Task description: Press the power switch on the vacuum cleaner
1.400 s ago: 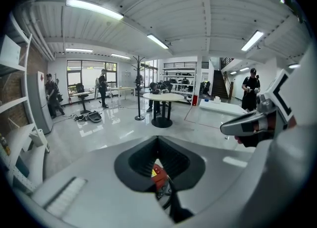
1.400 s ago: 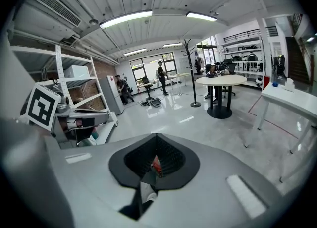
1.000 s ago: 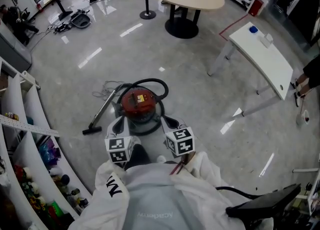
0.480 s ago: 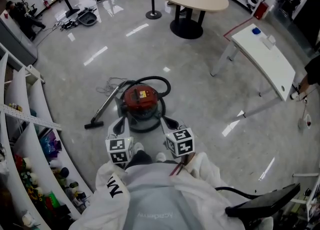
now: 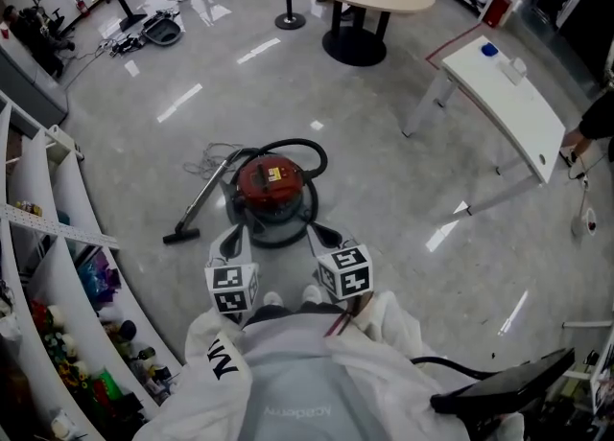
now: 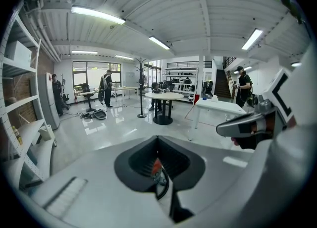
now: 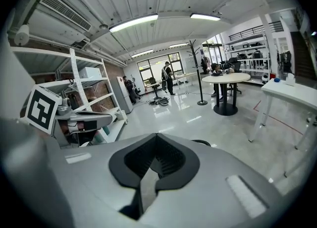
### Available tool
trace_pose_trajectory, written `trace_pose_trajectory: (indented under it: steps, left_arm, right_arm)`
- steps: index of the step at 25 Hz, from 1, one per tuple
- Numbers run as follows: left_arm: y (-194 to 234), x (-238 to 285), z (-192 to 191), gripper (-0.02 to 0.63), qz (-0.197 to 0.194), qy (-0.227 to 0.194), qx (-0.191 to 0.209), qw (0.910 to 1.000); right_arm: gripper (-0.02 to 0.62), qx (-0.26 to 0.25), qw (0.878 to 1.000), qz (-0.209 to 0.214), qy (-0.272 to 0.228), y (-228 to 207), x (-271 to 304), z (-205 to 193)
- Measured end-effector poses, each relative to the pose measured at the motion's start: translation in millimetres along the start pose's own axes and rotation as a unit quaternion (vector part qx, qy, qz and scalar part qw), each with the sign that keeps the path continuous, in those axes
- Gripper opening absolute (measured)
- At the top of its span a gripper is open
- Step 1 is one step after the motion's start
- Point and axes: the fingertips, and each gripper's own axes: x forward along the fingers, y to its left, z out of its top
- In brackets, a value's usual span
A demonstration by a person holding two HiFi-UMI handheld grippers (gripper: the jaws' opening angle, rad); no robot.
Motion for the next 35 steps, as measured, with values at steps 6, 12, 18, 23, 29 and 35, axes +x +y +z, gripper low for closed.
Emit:
trace_pose_trajectory:
  steps: [6, 12, 18, 23, 29, 35]
  left_arm:
    - [19, -5, -11, 0.000, -0.006, 0.009, -0.010, 0.9999]
    - [37, -5, -15, 0.000, -0.007, 0.011, -0.020, 0.9997]
    - [46, 2, -2, 0.000, -0.015, -0.004, -0.021, 0.9996]
    - [52, 8, 3, 0.000, -0.019, -0.010, -0.021, 0.9995]
    - [56, 13, 7, 0.000, -0.020, -0.010, -0.023, 0.9995]
    - [60, 16, 2, 0.000, -0.023, -0.006, -0.026, 0.9994]
  right_arm:
    - [0.000, 0.008, 1.000, 0.008, 0.010, 23, 17, -7]
    - [0.000, 0.006, 1.000, 0.021, 0.022, 40, 36, -5]
    - [0.000, -0.004, 1.000, 0.011, 0.015, 41, 43, 10]
    - [0.000, -0.012, 1.000, 0.009, 0.013, 42, 49, 18]
    - [0.000, -0.012, 1.000, 0.006, 0.015, 40, 53, 22]
    - [0.000, -0.009, 1.000, 0.003, 0.020, 41, 58, 19]
